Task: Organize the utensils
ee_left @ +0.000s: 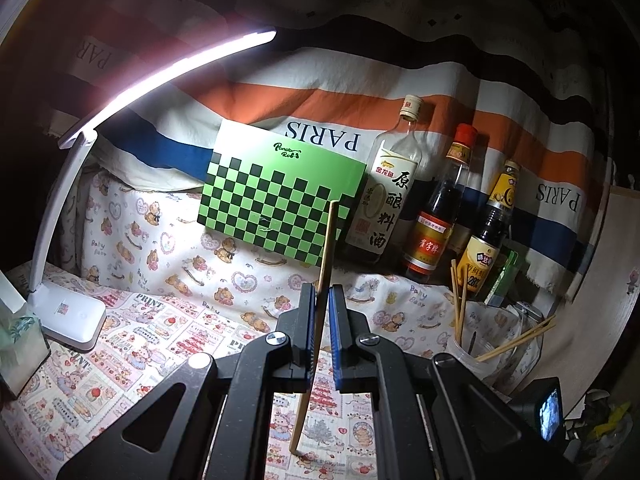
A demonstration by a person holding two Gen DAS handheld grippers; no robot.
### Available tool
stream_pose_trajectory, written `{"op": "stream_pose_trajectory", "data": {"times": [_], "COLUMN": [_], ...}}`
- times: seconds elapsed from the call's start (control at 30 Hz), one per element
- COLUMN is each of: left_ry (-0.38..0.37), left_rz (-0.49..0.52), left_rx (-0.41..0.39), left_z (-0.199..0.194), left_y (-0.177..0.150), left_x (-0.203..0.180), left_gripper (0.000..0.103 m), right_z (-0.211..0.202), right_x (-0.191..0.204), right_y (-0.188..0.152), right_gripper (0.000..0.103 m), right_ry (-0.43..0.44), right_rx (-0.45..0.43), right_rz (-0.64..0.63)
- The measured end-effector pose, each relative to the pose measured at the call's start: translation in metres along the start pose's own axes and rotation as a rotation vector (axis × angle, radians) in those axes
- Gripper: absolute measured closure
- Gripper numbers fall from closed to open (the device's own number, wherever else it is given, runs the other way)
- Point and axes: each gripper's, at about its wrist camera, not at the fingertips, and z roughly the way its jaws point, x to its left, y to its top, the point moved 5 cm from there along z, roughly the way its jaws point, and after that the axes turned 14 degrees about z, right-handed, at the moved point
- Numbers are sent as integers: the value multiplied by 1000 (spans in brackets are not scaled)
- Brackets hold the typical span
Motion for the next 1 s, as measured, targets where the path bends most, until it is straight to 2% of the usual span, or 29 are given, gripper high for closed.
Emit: {"op": "stream_pose_trajectory", "data": {"times": [0.1, 0.2, 0.3, 0.5, 0.6, 0.77, 0.87, 1.0], "left_ry": [-1, 4, 4, 6, 8, 9, 11, -5], "left_rz": [1, 5, 3, 4, 5, 19, 27, 39], "left_rx": [-2, -4, -2, 1, 9, 6, 3, 9], "left_z": [0, 1, 1, 1, 3, 3, 3, 8], "left_y": [0, -1, -2, -1, -2, -4, -4, -1], "left_x": [0, 0, 0, 0, 0, -3, -5, -12], "left_gripper": [97, 97, 97, 97, 97, 97, 97, 97], "right_z": [5, 7, -1, -62, -93, -125, -143, -169], "right_x": [1, 3, 3, -12, -24, -39, -40, -48], "right_y": [-2, -4, -2, 17, 25, 32, 33, 35], "right_gripper": [82, 97, 97, 97, 97, 97, 97, 97], "right_ry": [-15, -12, -20, 102, 120, 201, 182, 88], "right_rx": [10, 11, -18, -214, -354, -505, -605, -728], "right_rz": [1, 5, 11, 100, 151, 230, 224, 234]}}
